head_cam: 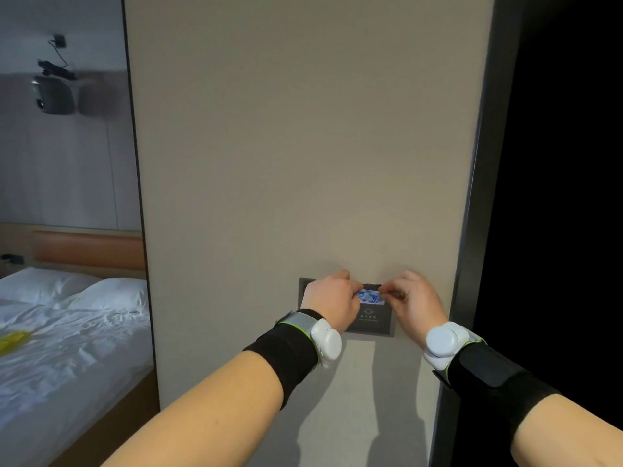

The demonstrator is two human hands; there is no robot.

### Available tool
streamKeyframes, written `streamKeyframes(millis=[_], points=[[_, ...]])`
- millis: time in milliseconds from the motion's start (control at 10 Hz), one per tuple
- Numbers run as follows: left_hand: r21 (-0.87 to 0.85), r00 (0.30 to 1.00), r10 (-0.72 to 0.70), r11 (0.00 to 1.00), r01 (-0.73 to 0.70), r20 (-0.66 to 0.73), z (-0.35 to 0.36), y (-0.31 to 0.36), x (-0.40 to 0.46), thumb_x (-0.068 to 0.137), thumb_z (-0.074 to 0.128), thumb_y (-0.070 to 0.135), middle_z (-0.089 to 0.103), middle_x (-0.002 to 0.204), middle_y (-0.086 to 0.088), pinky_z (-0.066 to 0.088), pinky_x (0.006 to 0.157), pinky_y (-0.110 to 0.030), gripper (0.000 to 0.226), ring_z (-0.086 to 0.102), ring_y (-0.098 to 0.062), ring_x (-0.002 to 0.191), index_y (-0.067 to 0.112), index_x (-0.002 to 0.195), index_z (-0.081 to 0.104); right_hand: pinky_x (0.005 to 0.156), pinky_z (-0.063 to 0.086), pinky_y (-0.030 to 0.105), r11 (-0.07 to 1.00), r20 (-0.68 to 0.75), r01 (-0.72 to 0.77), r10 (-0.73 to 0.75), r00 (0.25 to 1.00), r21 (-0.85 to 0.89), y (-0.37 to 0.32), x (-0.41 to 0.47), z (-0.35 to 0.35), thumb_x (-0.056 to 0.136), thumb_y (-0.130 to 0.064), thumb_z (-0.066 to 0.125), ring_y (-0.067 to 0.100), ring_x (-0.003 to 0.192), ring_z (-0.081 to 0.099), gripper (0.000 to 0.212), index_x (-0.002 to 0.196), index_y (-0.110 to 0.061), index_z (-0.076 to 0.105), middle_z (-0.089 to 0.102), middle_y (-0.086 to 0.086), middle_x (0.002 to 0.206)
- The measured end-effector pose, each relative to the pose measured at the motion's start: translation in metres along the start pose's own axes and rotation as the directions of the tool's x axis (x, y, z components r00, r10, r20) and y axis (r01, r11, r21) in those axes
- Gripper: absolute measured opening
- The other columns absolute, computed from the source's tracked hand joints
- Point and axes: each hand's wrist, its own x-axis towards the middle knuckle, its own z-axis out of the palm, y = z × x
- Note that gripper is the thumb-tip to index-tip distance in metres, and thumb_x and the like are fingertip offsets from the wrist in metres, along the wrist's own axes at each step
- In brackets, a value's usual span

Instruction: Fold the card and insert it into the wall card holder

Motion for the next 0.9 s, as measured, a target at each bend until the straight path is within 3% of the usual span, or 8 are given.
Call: streamKeyframes(millis=[200, 400, 500, 600, 900], points=[[0.048, 0.999, 0.038, 0.998, -0.037, -0.004, 0.000, -0.001, -0.005, 0.090, 0.046, 0.025, 0.059, 0.097, -0.002, 0.034, 0.058, -0.031, 0.027, 0.062, -0.031, 0.084, 0.025, 0.109, 0.065, 0.066, 0.043, 0.033, 0.998, -0.052, 0.049, -0.051, 0.997, -0.042, -0.002, -0.005, 0.001, 0.081, -0.001, 0.076, 0.030, 0.085, 0.056, 0.006, 0.082, -0.007, 0.078, 0.059, 0.010, 0.078], [0.039, 1.000, 0.023, 0.999, -0.023, 0.002, 0.001, -0.002, -0.010, 0.090, 0.046, 0.024, 0.063, 0.104, -0.003, 0.045, 0.067, -0.034, 0.034, 0.062, -0.030, 0.093, 0.023, 0.120, 0.062, 0.068, 0.048, 0.037, 0.997, -0.041, 0.062, -0.064, 0.997, -0.047, -0.006, -0.009, -0.002, 0.083, 0.001, 0.073, 0.032, 0.085, 0.056, 0.010, 0.086, -0.006, 0.079, 0.058, 0.011, 0.079], [0.027, 1.000, 0.007, 1.000, -0.007, -0.003, -0.003, 0.000, -0.012, 0.089, 0.046, 0.023, 0.062, 0.102, -0.002, 0.040, 0.063, -0.032, 0.032, 0.062, -0.030, 0.091, 0.024, 0.117, 0.061, 0.074, 0.049, 0.039, 0.999, -0.029, 0.024, -0.025, 0.999, -0.049, -0.010, -0.009, -0.007, 0.083, 0.005, 0.068, 0.031, 0.088, 0.056, 0.022, 0.097, -0.008, 0.079, 0.059, 0.011, 0.083], [-0.009, 1.000, -0.017, 1.000, 0.016, -0.018, -0.008, 0.000, -0.011, 0.088, 0.046, 0.022, 0.063, 0.103, -0.001, 0.046, 0.065, -0.033, 0.034, 0.063, -0.030, 0.089, 0.025, 0.120, 0.059, 0.076, 0.048, 0.034, 0.999, -0.050, -0.019, 0.017, 0.999, -0.035, -0.014, -0.005, -0.011, 0.084, 0.005, 0.064, 0.030, 0.088, 0.059, 0.029, 0.105, -0.009, 0.077, 0.060, 0.009, 0.088], [-0.075, 0.995, -0.089, 0.994, 0.085, -0.041, -0.033, -0.004, -0.005, 0.090, 0.046, 0.024, 0.063, 0.118, 0.003, 0.049, 0.078, -0.032, 0.039, 0.062, -0.022, 0.103, 0.027, 0.125, 0.061, 0.075, 0.041, 0.025, 0.993, -0.045, -0.096, 0.099, 0.994, 0.068, -0.048, 0.008, -0.018, 0.086, -0.001, 0.061, 0.017, 0.077, 0.056, 0.028, 0.107, -0.014, 0.075, 0.063, 0.004, 0.095]])
